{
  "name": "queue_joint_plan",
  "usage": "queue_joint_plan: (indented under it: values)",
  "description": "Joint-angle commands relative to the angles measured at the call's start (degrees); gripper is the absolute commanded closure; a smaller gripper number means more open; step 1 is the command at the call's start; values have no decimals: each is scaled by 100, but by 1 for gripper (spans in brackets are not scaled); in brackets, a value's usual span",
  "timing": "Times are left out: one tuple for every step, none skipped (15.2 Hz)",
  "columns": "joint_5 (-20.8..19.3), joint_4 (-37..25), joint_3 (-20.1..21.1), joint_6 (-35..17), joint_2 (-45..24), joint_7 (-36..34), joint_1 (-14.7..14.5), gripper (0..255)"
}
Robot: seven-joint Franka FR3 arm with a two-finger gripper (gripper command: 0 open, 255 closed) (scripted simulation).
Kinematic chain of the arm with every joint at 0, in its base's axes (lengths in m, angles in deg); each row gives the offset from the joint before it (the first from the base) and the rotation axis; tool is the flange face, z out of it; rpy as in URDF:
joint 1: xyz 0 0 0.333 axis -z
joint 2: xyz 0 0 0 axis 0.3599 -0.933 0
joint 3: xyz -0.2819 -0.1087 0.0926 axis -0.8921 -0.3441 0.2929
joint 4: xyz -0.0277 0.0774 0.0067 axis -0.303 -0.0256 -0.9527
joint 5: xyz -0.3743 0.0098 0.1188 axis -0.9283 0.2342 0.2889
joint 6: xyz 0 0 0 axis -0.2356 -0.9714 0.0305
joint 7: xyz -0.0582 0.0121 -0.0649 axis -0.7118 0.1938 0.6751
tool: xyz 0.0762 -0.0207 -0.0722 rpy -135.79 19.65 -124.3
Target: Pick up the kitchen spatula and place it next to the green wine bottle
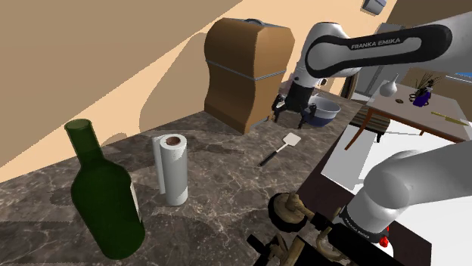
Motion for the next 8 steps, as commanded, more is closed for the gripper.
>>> queue_joint_plan:
  values:
    - [94, 238, 193, -390, -172, -802, 234, 0]
    - [142, 350, 288, -582, -269, -1170, 348, 0]
    - [187, 459, 380, -776, -371, -1540, 456, 0]
    - [233, 565, 473, -971, -479, -1910, 566, 0]
    - [280, 669, 567, -1169, -592, -2280, 674, 0]
    - [294, 700, 595, -1230, -628, -2393, 707, 0]
    - [305, 746, 610, -1326, -677, -2392, 703, 0]
    - [317, 791, 625, -1422, -729, -2390, 699, 0]
